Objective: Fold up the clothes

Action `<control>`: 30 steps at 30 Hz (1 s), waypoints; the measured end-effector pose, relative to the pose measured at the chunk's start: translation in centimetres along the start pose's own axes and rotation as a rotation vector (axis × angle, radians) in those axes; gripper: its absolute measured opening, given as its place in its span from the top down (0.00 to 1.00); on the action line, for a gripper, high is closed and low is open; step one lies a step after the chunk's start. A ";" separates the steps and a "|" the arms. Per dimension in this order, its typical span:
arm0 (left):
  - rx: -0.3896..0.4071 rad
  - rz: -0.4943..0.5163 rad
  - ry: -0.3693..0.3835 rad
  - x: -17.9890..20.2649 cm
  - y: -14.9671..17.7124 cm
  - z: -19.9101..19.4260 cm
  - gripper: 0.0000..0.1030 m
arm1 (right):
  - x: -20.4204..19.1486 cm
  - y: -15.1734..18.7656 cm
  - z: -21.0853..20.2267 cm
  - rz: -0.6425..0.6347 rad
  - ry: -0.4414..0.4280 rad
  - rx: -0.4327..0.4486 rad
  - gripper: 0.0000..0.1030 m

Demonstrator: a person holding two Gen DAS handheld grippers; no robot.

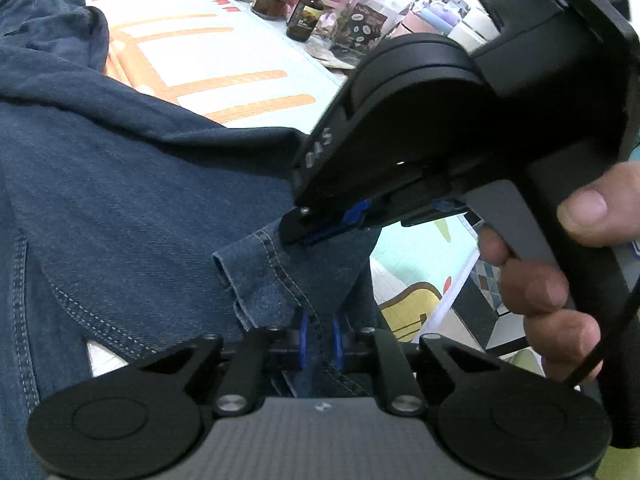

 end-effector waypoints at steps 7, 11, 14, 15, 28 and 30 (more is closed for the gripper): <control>0.044 -0.024 -0.045 -1.2 -0.6 -1.2 0.68 | 0.1 -0.2 -1.0 0.005 -0.052 0.011 0.81; 0.056 -0.057 -0.062 -2.2 -1.1 -1.4 0.57 | -0.5 -0.4 -1.5 -0.013 -0.044 0.020 0.71; 0.041 -0.062 -0.070 -2.5 -1.2 -0.9 0.56 | -0.7 -0.3 -0.8 -0.010 -0.023 -0.006 0.66; 0.034 -0.065 -0.068 -2.5 -1.1 -0.6 0.54 | -0.7 -0.3 -0.6 -0.012 -0.013 -0.013 0.66; 0.011 -0.039 -0.085 -2.7 -1.0 1.7 0.63 | -0.2 0.1 2.5 -0.008 0.038 -0.082 0.65; 0.011 -0.036 -0.096 -2.8 -1.0 1.7 0.70 | 0.0 0.1 2.7 -0.004 0.033 -0.085 0.66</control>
Point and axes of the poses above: each gripper's, at about its wrist camera, not at the fingertips, and z roughly the way its jaws point, x to its right, y to its underside, the point moved 10 cm from there along z, roughly the way its jaws point, and after that the axes turned 2 degrees about -z, right-handed, at the moved point
